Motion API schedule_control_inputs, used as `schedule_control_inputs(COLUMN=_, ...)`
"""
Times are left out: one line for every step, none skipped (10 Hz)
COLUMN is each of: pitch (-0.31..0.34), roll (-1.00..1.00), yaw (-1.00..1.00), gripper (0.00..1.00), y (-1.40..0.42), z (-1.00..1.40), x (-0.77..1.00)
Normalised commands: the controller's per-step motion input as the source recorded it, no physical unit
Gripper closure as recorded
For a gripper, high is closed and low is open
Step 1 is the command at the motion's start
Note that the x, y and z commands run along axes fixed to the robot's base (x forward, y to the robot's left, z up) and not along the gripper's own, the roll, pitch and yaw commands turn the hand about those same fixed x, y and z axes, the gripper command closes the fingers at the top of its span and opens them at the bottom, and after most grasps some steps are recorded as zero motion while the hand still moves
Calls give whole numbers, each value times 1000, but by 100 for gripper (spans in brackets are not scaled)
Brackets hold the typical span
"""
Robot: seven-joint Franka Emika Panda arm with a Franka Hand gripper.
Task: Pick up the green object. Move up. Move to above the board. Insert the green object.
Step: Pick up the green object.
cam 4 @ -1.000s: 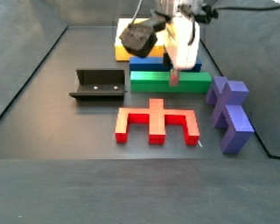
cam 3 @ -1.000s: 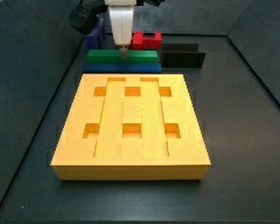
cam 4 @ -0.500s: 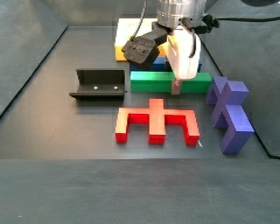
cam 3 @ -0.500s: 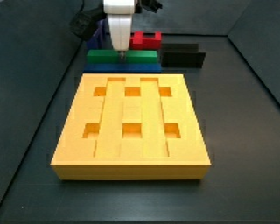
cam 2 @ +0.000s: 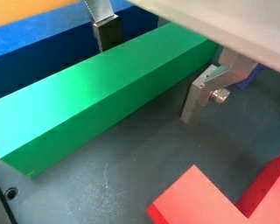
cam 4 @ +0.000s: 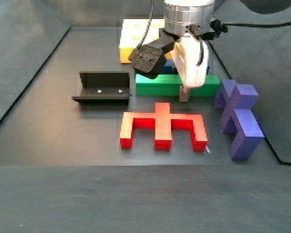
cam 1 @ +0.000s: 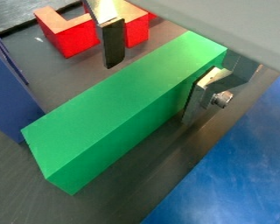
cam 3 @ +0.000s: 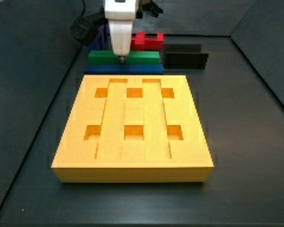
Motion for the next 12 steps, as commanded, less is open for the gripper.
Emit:
schedule_control_inputs(pitch=0, roll=0, yaw=0, gripper=0, y=0, z=-31, x=-11)
schedule_control_inputs(pitch=0, roll=0, yaw=0, gripper=0, y=0, z=0, x=0)
schedule_control_inputs(pitch=0, roll=0, yaw=0, gripper=100, y=0, z=0, x=0)
schedule_control_inputs(pitch=0, roll=0, yaw=0, gripper=100, y=0, z=0, x=0)
schedule_control_inputs(pitch=0, roll=0, yaw=0, gripper=100, y=0, z=0, x=0)
schedule_control_inputs(pitch=0, roll=0, yaw=0, gripper=100, y=0, z=0, x=0)
schedule_control_inputs(pitch=0, roll=0, yaw=0, gripper=100, y=0, z=0, x=0)
schedule_control_inputs(pitch=0, roll=0, yaw=0, gripper=100, y=0, z=0, x=0)
schedule_control_inputs(pitch=0, roll=0, yaw=0, gripper=100, y=0, z=0, x=0)
schedule_control_inputs(pitch=0, roll=0, yaw=0, gripper=100, y=0, z=0, x=0)
schedule_control_inputs(pitch=0, roll=0, yaw=0, gripper=100, y=0, z=0, x=0)
schedule_control_inputs(pitch=0, roll=0, yaw=0, gripper=100, y=0, z=0, x=0)
